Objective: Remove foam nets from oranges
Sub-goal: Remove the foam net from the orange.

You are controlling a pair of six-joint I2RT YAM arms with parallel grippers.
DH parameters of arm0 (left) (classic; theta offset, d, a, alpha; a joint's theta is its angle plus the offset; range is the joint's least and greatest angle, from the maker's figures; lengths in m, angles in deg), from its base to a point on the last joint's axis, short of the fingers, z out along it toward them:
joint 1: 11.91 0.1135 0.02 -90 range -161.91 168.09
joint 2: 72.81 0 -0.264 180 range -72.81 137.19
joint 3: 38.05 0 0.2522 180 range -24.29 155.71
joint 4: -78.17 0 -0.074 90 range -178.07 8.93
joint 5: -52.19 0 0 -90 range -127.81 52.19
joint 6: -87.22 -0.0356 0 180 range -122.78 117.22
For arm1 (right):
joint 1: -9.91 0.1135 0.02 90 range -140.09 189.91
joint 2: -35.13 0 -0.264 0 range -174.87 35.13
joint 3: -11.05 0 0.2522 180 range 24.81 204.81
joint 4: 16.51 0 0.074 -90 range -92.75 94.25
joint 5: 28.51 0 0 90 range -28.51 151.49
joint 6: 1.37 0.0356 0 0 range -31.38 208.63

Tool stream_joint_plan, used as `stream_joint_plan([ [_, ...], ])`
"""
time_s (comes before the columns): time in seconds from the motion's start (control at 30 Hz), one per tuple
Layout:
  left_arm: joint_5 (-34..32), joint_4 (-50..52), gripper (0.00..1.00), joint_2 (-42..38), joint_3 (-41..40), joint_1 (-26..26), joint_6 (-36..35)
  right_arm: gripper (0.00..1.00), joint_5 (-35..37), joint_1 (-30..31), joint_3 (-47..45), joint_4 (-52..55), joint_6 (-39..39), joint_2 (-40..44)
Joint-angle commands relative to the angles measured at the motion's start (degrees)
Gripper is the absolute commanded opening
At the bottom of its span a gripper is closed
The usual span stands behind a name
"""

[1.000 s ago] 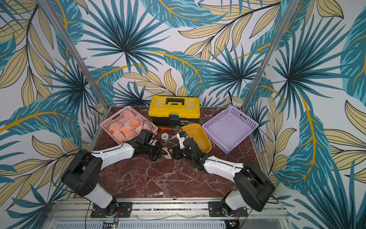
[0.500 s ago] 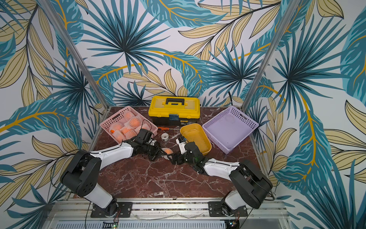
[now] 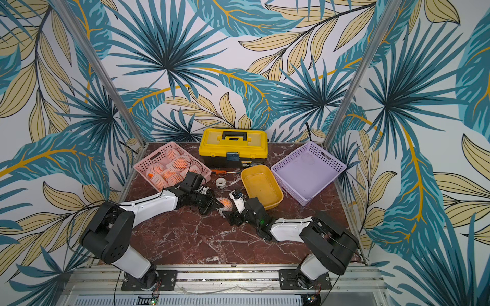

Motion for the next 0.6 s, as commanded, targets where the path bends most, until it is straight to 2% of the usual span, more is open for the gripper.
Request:
stream_joint_plan([
  [0.0,1.09,0.08,0.00,-0.83,1.60,0.41,-0.20,0.84,-4.02,0.31,-1.86,-4.76,-2.15,1.12],
  [0.13,1.46,0.09,0.00,-1.07,1.49,0.67,-0.29,0.87,-3.71,0.63,-2.90,-5.35,-3.31,1.31],
  [0.37,2.55,-0.22,0.00,-0.73,1.10,0.88,-0.03,0.87,8.12,4.39,2.70,2.26,-8.60,-2.65],
  [0.47,2.70,-0.21,0.00,-1.21,0.84,0.88,0.06,0.82,10.88,4.36,3.42,0.55,-7.31,-4.28],
  [0.57,2.74,-0.27,0.00,-1.52,0.31,0.86,0.23,0.72,12.19,4.31,4.40,0.64,-6.84,-5.48],
])
